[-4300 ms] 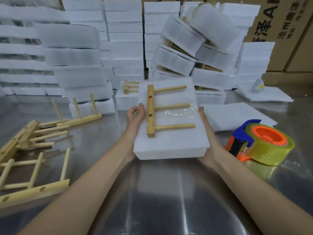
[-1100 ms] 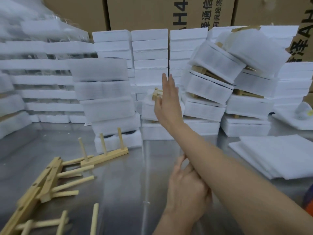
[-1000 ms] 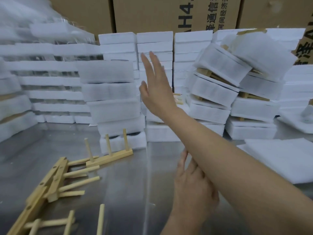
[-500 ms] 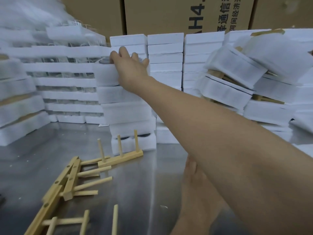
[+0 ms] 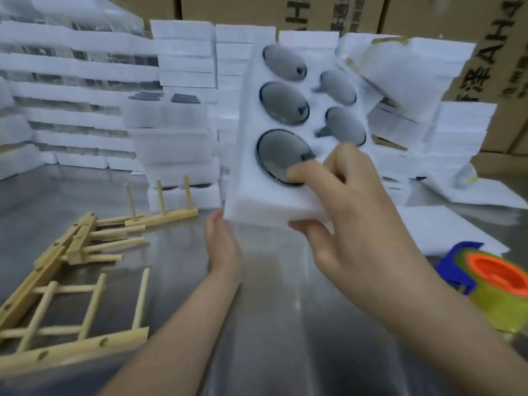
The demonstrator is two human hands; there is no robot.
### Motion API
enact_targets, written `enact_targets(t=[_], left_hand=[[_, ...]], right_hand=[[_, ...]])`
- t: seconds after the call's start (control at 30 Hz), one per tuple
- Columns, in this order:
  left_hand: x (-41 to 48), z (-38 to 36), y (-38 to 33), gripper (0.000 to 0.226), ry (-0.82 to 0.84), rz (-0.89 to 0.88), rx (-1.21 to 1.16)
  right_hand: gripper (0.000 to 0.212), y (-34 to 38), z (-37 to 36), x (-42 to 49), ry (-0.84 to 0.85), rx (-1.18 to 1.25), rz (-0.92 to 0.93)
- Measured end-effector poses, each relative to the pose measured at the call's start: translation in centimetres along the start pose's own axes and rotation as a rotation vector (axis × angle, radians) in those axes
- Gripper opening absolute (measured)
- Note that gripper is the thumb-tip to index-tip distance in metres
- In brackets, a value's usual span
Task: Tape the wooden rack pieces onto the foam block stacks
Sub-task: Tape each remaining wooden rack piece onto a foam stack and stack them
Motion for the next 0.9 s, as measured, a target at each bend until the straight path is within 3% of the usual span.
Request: enact_targets(t=[0.07,0.2,0.27,0.3,0.33,0.4,0.47,0.5,0.6,0.67,0.7,0.8,0.9], left_hand=[[-1.0,-0.7,0.1,0.028,0.09,0.178,-0.048],[-3.0,-1.8,-0.4,0.034,0.224,0.231,-0.069],[-4.1,-2.3,0.0,0.039,0.291,0.276,0.019],[-4.1,-2.3,0.3,0.041,0.303,0.256,0.082],[-4.1,-2.3,0.3,0.04,0.317,0.201,0.131],[-4.0,-2.4,0.0,0.036,0.378,0.138,0.174],[-4.3,-2.7,-0.2,0.039,0.424,0.167,0.166],[-4.4,-2.7,-0.1,0.04,0.438,0.185,0.164],[-4.7,-2.8,0.0,0.041,0.501,0.203,0.172],[-4.6,-3.1,0.0,0.041,0.535,0.218,0.17],[-4.5,-3.3,0.1,0.04,0.547,0.216,0.169],[-4.2,-3.7,0.3,0.037,0.544,0.209,0.162],[-4.0,-3.7,0.5,0.034,0.528,0.209,0.17]], right_hand=[[0.036,-0.7,-2.2,-2.5,0.222,-0.026,-0.011],[0.044,-0.9,-7.7,-7.3,0.595,-0.151,0.092],[0.043,-1.4,-8.8,-7.8,0.674,-0.041,0.104],[0.038,-2.1,-8.9,-7.3,0.707,0.109,0.024],[0.033,-3.0,-8.7,-6.5,0.724,0.296,-0.099],[0.023,-6.7,-8.6,-3.7,0.494,0.47,-0.335],[0.031,-11.7,-8.7,-2.0,0.231,0.247,-0.531],[0.039,-14.0,-9.3,-2.2,0.213,0.086,-0.635],[0.06,-18.7,-12.9,-5.4,0.631,-0.399,-0.876],[0.067,-19.7,-14.7,-7.4,0.826,-0.47,-0.921],[0.068,-19.9,-15.2,-7.7,0.839,-0.502,-0.91],[0.05,-20.2,-15.1,-7.1,0.678,-0.607,-0.828],[0.029,-19.4,-14.6,-6.2,0.522,-0.549,-0.753]])
Point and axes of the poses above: each hand's wrist, its own x-axis towards the middle knuckle, its own z-axis out of the back of the hand, y = z × x, the point moved 6 cm from there along x, towards the middle knuckle, and after that the axes turned 15 degrees about -x, right-handed, at the moved point
